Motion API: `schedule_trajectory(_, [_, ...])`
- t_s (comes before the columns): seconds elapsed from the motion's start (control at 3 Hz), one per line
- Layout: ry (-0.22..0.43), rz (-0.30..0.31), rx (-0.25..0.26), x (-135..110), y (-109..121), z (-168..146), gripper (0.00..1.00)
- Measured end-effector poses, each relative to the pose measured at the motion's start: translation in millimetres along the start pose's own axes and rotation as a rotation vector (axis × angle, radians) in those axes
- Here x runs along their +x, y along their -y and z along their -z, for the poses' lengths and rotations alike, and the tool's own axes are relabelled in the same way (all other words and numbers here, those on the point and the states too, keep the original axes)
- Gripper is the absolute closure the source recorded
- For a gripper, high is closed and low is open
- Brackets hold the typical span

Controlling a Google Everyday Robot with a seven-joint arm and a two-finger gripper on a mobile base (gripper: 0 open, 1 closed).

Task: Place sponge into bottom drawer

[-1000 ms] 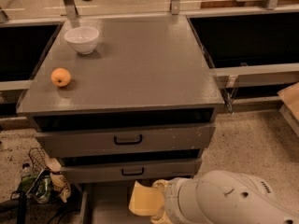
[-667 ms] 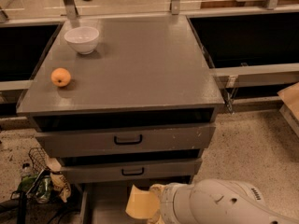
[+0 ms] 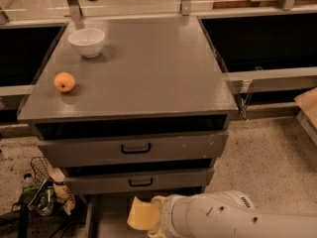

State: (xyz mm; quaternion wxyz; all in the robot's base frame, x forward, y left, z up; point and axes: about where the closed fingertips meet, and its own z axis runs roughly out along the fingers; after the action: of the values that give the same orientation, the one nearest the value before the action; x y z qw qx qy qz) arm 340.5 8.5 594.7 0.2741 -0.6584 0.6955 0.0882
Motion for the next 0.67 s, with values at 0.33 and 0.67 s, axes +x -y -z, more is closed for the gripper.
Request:
schedule_trajectory(0.33, [0.0, 0.0, 0.0, 0.0, 0.0, -0.1, 1.0])
schedule_trajectory(0.67, [0.007, -0.024, -0.006, 11.4, -12.6, -18.8, 1.0])
